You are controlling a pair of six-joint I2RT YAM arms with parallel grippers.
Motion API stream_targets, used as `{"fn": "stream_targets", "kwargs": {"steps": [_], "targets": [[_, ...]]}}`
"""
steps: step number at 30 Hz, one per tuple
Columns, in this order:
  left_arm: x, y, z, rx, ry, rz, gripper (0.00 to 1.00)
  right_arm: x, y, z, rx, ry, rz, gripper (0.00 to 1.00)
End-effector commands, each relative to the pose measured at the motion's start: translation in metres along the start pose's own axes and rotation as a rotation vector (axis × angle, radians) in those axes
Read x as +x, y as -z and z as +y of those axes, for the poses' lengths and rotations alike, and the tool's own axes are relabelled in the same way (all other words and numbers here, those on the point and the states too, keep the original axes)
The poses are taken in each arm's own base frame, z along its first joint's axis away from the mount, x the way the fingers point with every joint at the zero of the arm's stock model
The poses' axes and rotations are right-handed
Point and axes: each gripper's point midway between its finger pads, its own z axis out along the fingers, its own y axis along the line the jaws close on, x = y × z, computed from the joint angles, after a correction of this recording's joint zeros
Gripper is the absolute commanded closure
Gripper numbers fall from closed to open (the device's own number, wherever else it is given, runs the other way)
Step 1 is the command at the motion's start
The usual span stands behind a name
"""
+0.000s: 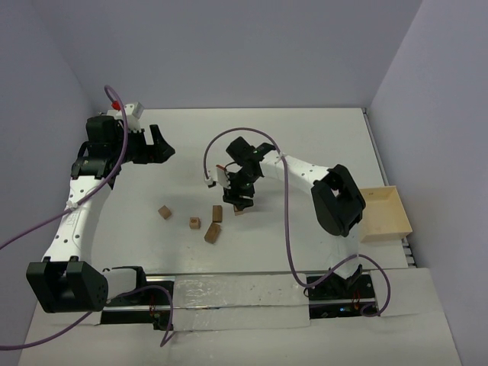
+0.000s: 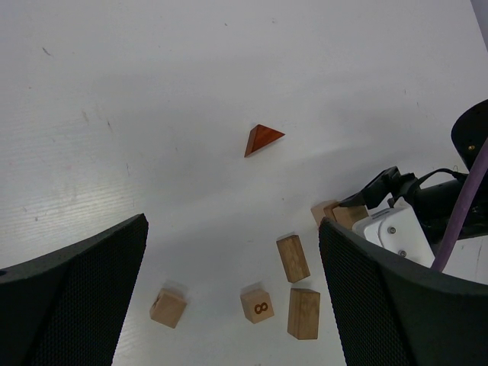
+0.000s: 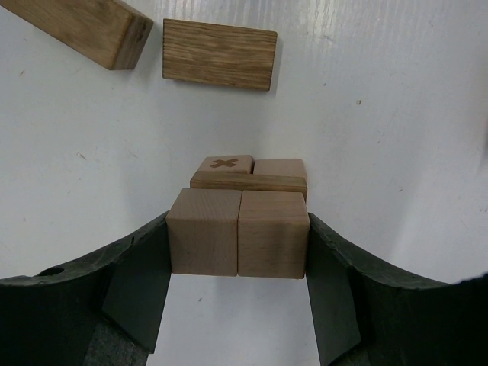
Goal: Build the wood block tower
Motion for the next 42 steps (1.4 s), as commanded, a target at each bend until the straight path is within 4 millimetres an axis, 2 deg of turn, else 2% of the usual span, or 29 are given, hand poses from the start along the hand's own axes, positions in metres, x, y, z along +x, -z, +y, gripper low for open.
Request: {"fn": "stream_targets", "kwargs": {"steps": [1, 10, 19, 29, 34, 36, 42], "targets": [[-0.028, 0.005, -0.004, 0.009, -0.033, -0.08, 0.01, -0.016, 0.004, -0.006, 0.004, 0.036, -0.032, 0.82], [-0.029, 0.005, -0.004, 0.01, -0.036, -0.08, 0.01, -0.018, 0.005, -0.008, 0.0, 0.045, -0.029, 0.8], [-0.03, 0.005, -0.003, 0.007, -0.036, -0.082, 0.01, -0.014, 0.003, -0.009, -0.002, 0.049, -0.021, 0.69], [-0.031, 0.006, -0.004, 0.012, -0.037, -0.082, 0.01, -0.014, 0.004, -0.007, 0.001, 0.051, -0.025, 0.43], [-0.03, 0.005, -0.003, 0.01, -0.037, -0.083, 0.01, -0.017, 0.006, -0.005, -0.002, 0.046, -0.033, 0.21], [-0.03, 0.006, -0.003, 0.009, -0.037, -0.084, 0.01, -0.019, 0.008, -0.003, -0.005, 0.046, -0.039, 0.08], [-0.033, 0.009, -0.005, 0.012, -0.043, -0.094, 0.01, -0.026, 0.017, -0.001, 0.009, 0.042, -0.056, 0.02]]}}
